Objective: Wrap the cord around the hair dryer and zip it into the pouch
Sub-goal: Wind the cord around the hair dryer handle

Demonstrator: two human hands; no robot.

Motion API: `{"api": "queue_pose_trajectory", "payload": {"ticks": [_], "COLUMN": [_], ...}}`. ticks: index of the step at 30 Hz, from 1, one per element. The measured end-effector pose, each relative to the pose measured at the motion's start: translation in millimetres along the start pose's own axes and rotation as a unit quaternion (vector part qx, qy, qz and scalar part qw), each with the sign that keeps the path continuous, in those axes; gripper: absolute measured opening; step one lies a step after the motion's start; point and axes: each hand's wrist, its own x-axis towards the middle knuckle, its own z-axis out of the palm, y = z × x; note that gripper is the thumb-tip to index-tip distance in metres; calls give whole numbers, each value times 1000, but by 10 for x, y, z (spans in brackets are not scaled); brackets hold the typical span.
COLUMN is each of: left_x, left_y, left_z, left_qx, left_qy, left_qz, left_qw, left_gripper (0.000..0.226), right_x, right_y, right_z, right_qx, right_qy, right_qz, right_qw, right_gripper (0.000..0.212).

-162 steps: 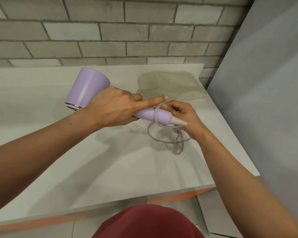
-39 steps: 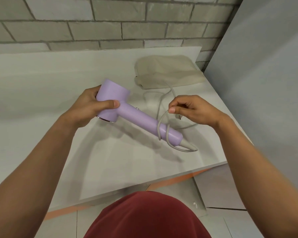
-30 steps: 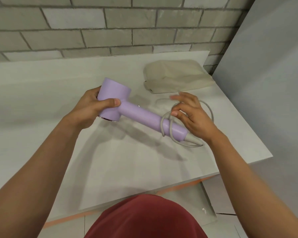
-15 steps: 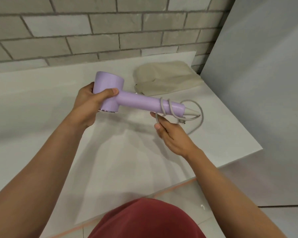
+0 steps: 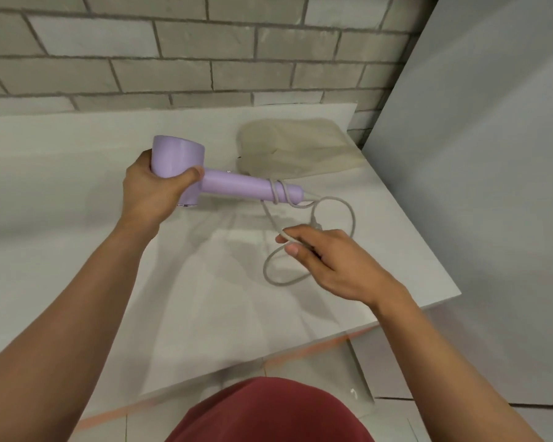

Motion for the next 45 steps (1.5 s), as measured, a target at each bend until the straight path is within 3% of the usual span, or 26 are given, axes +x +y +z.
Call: {"api": "queue_pose_trajectory", "payload": {"ticks": [7, 12, 19, 29, 32, 36, 40, 42, 45], "left_x": [-175, -338, -489, -544, -541, -521, -494, -465, -410], "left_y": [10, 69, 83, 69, 87, 123, 194, 220, 230], "left_z": [-19, -72, -191, -61, -31, 35, 118, 140, 143], "left_qx": [69, 53, 6, -159, -173, -200, -204, -205, -198], "left_qy": [-48, -121, -181, -200, -191, -170, -152, -137, -104], "left_qz": [31, 46, 50, 7, -2, -22, -33, -41, -53], "left_qw": [996, 990, 982, 967, 966, 965, 966, 968, 973], "left_gripper": [51, 52, 70, 58, 56, 53, 54, 55, 54], "right_x": [227, 515, 703, 694, 665, 632, 476, 500, 534], "right_y": [172, 319, 606, 843, 845, 793, 839, 814, 658], "right_z": [-430, -691, -725, -341, -256, -221, 32, 126, 75], "right_qx": [-149, -157, -101, 73, 71, 65, 73, 45, 67], "right_qy": [116, 161, 142, 88, 79, 44, -76, -35, -43], "right_qz": [-73, -96, -99, -23, 22, 18, 139, 99, 84], "right_qw": [979, 970, 980, 993, 994, 997, 985, 993, 993], "right_gripper": [29, 31, 21, 22, 22, 13, 19, 15, 36]}}
